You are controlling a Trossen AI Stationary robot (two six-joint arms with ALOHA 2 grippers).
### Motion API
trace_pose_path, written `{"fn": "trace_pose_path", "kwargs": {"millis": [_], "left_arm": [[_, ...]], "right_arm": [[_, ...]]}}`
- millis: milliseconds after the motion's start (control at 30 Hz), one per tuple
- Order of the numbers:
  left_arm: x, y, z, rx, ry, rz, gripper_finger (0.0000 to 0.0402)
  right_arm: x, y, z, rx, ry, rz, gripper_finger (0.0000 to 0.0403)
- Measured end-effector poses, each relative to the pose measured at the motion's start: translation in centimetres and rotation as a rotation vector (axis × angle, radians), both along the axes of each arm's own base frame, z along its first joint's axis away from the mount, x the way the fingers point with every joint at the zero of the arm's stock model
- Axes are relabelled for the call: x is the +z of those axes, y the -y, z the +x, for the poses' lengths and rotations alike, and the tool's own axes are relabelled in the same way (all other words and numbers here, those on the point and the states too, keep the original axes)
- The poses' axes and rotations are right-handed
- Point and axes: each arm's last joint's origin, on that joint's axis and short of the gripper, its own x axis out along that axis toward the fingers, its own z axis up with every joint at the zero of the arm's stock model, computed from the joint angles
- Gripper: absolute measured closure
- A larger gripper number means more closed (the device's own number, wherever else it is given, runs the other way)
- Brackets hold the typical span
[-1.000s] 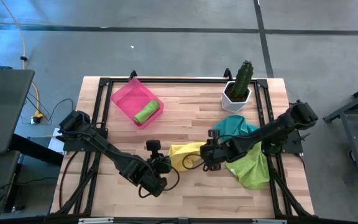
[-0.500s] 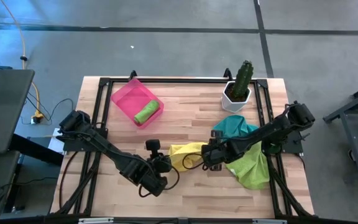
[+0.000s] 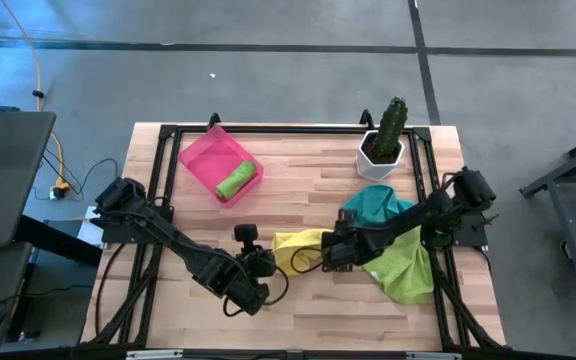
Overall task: Roll microfiber towels into tight, uniform cylinder then place into a basket
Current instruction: Roll the yellow microfiber cloth
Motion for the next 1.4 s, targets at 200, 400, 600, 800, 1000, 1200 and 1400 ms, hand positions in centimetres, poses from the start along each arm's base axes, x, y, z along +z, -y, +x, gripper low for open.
{"fn": "trace_pose_path", "kwargs": {"millis": [200,400,600,800,1000,1200,1400], "left_arm": [[0.0,0.0,0.0,-0.001,0.001,0.0,0.0401],[0.0,0.2,-0.1,-0.004,0.001,0.0,0.0401],[0.0,0.1,-0.1,-0.005,-0.002,0.002,0.0401],[0.2,-0.3,-0.1,0.018,0.013,0.056,0.0401],[2.0,-2.0,-0.5,0.073,0.068,0.116,0.0401],[4.8,-3.7,-1.0,0.096,0.124,0.169,0.0401],[7.5,-5.1,-2.4,0.097,0.167,0.182,0.0401]], "right_arm": [[-0.8,0.6,0.2,-0.023,-0.018,-0.079,0.0203],[-0.9,0.8,0.3,-0.027,-0.021,-0.067,0.0274],[-0.9,0.6,0.2,-0.021,-0.031,-0.057,0.039],[0.1,0.8,-0.3,-0.003,-0.04,-0.071,0.0398],[4.2,1.2,-0.8,-0.017,0.04,-0.136,0.0401],[9.4,1.6,-1.5,-0.033,0.131,-0.248,0.0402],[13.1,1.9,-1.9,-0.004,0.148,-0.286,0.0402]]}}
